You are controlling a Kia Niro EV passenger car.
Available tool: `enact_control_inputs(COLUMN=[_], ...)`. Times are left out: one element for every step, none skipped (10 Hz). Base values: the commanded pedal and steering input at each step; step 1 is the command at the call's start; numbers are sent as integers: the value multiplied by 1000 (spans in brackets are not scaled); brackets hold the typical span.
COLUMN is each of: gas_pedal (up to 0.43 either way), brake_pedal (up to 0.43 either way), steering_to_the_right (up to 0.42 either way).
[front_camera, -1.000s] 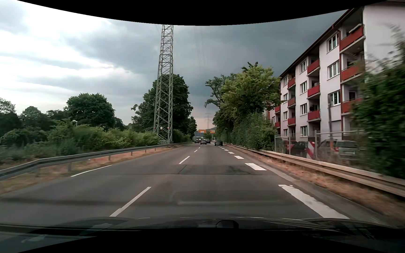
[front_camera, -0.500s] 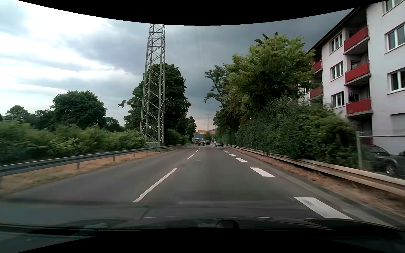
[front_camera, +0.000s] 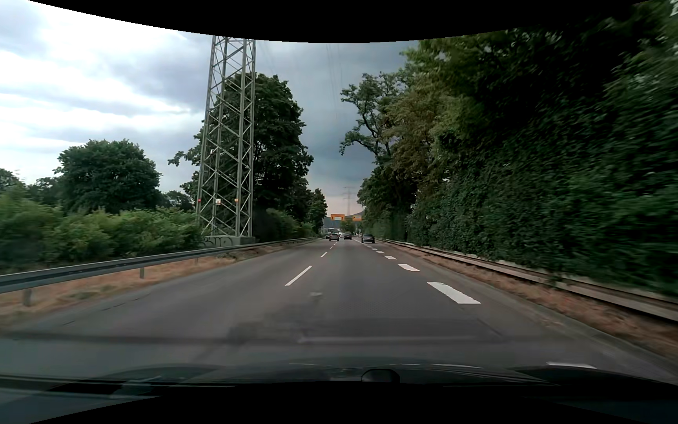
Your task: Follow the waypoints while adhering to traffic rules and regulations
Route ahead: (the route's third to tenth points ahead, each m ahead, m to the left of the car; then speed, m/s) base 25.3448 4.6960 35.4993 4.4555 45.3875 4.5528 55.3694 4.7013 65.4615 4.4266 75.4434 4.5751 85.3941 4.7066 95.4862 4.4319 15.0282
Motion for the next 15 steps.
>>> enact_control_inputs(gas_pedal=[138, 138, 138, 138, 138, 138, 130, 130, 130, 118, 118, 118, 118, 110, 110], brake_pedal=[0, 0, 0, 0, 0, 0, 0, 0, 0, 0, 0, 0, 0, 0, 0], steering_to_the_right=[0, 0, 0, 0, -1, -1, -1, -1, -2, -2, -2, -2, -2, -2, -2])
